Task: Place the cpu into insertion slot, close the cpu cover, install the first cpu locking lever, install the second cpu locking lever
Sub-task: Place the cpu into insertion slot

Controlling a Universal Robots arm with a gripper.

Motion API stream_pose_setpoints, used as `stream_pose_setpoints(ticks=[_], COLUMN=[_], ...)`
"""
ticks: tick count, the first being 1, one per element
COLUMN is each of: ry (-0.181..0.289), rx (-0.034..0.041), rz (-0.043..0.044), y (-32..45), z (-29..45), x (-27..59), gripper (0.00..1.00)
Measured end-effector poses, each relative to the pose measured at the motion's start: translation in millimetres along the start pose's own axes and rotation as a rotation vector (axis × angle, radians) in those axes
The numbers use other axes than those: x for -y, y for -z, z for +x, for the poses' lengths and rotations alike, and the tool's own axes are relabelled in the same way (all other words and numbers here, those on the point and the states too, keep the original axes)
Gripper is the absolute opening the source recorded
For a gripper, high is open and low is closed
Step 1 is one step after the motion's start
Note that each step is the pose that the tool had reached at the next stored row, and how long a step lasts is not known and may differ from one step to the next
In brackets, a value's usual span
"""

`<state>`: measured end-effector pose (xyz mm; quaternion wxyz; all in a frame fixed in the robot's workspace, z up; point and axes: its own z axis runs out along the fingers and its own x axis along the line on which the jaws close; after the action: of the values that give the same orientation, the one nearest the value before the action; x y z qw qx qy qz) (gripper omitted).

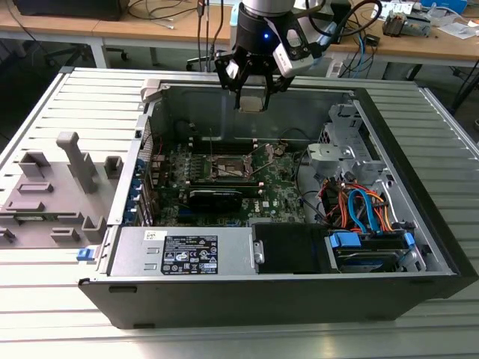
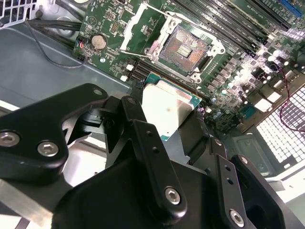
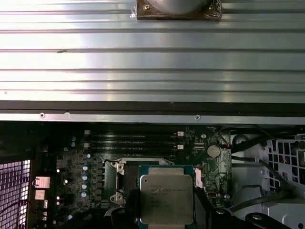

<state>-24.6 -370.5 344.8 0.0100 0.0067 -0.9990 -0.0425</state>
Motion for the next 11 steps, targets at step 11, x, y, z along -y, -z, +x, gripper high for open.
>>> stream_pose_setpoints(ticks=[11], ry=[0.0], rx=[0.0], rz=[0.0], y=[-1.7], z=[0.0], x=[0.4], gripper=[0.55])
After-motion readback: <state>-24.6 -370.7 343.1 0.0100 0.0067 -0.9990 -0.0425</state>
